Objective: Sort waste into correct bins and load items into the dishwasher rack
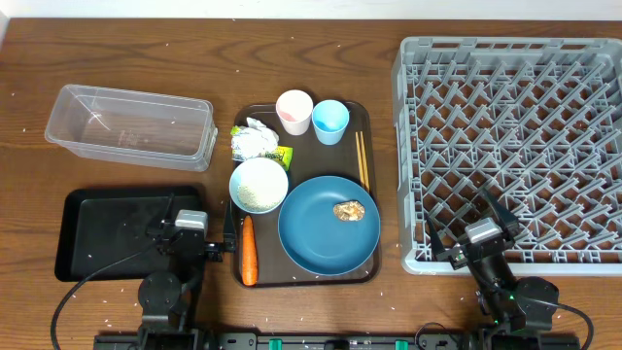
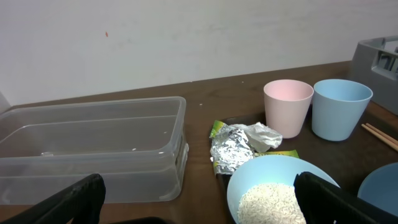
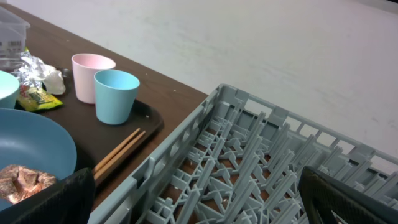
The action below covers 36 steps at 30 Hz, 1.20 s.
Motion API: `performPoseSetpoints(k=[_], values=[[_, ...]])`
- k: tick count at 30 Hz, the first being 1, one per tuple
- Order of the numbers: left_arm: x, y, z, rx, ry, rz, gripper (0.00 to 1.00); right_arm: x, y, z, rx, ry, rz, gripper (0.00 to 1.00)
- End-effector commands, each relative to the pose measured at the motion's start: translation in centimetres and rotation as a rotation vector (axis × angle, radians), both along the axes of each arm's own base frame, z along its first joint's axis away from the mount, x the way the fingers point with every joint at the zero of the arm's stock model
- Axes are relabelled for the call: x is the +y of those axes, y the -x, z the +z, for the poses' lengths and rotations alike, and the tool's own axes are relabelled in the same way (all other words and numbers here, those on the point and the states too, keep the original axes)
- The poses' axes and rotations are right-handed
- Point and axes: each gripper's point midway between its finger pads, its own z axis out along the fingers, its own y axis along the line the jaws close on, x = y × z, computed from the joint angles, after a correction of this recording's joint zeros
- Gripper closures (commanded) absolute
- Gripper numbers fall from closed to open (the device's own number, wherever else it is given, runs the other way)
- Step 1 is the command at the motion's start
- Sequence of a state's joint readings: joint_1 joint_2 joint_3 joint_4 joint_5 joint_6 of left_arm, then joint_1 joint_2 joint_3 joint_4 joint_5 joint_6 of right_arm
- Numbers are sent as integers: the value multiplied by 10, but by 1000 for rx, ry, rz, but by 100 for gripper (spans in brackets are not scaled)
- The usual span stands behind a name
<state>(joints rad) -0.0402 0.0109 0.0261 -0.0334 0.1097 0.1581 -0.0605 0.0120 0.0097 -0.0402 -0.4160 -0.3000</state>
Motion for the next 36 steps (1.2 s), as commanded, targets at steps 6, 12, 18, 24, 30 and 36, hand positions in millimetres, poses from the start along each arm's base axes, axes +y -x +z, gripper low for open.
performPoseSetpoints(k=[6,12,18,24,30,36], values=[[-4,1,-15,37,-1,-23,2,4,1,-1,-2,7,21,1],[-4,1,-15,37,-1,-23,2,4,1,-1,-2,7,21,1],[-4,1,-15,37,-1,-23,2,4,1,-1,-2,7,22,1],[-6,1,-14,37,1,-35,2,6,2,-1,-2,5,29,1],[-32,5,-5,2,17,-185,2,13,5,-1,48,-122,73,1],[-40,10,23,-46,107,-234,2,13,9,27,44,-240,69,1]])
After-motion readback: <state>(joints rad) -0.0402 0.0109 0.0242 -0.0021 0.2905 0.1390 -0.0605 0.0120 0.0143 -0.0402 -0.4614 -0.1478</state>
